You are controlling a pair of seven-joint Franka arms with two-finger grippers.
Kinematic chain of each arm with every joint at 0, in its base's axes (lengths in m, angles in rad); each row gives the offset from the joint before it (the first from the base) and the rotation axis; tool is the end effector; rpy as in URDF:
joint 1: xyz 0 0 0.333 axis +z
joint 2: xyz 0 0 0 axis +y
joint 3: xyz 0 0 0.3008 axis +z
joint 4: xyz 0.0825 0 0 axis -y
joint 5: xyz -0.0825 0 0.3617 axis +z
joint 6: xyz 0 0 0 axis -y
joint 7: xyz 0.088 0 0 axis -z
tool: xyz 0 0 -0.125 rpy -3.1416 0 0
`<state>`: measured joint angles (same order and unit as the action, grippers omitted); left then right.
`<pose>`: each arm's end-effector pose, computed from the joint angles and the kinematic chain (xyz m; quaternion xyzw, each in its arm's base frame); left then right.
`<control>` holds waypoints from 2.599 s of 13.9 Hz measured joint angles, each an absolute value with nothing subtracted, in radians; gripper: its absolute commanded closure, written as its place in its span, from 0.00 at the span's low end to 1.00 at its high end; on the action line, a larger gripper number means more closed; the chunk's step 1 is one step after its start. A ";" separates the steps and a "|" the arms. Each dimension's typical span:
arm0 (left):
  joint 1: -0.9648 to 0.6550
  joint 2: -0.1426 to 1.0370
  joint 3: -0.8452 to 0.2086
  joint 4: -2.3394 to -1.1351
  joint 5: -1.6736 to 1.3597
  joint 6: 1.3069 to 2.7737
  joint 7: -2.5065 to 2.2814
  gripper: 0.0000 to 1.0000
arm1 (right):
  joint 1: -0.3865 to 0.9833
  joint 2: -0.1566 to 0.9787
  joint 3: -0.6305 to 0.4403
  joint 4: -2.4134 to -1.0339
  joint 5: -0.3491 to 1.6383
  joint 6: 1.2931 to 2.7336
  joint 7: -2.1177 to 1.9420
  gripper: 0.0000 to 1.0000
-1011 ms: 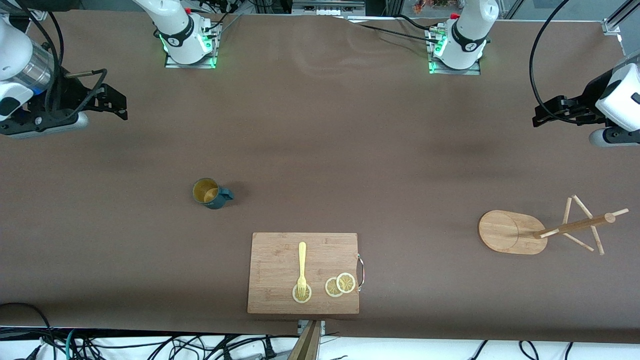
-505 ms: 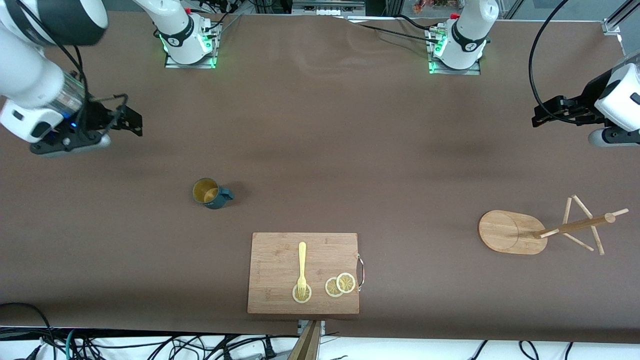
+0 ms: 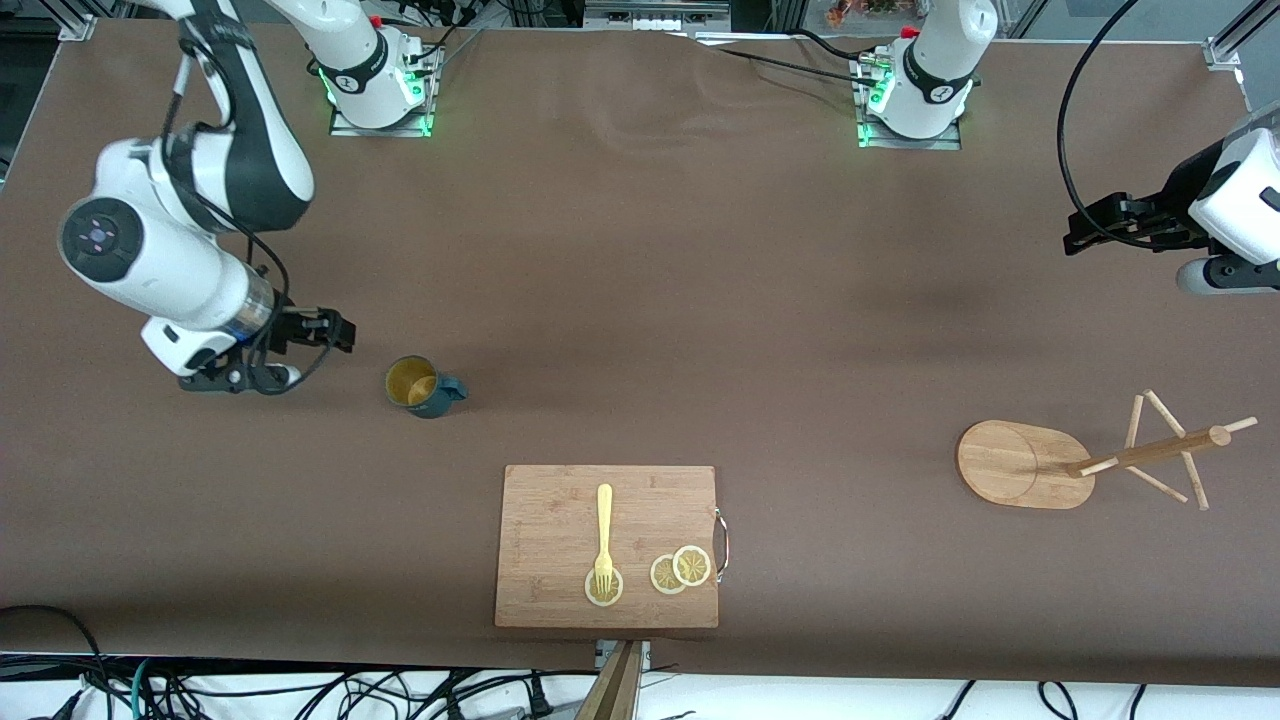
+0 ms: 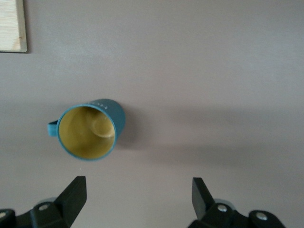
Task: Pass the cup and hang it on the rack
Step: 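Lower the right gripper and grasp the teal mug rim, then lift the teal mug and carry it toward the table middle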
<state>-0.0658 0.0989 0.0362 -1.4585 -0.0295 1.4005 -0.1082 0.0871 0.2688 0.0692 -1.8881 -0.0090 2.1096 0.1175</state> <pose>0.5393 -0.0210 0.5744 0.9961 0.0379 -0.0790 0.0075 0.5815 0.0894 0.3411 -0.9995 -0.0208 0.0238 0.0022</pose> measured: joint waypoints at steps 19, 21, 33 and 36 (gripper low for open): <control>-0.066 0.100 0.036 -1.458 -0.029 1.401 -0.108 0.00 | 0.146 0.477 0.069 -1.940 -0.009 2.396 0.226 0.66; -0.066 0.100 0.036 -1.458 -0.029 1.401 -0.108 0.00 | 0.146 0.480 0.069 -1.940 -0.009 2.396 0.240 0.93; -0.066 0.100 0.036 -1.458 -0.029 1.401 -0.108 0.00 | 0.186 0.439 0.168 -1.815 -0.008 2.191 0.498 1.00; -0.065 0.100 0.037 -1.458 -0.029 1.401 -0.108 0.00 | 0.254 0.437 0.178 -1.721 0.028 2.097 0.638 1.00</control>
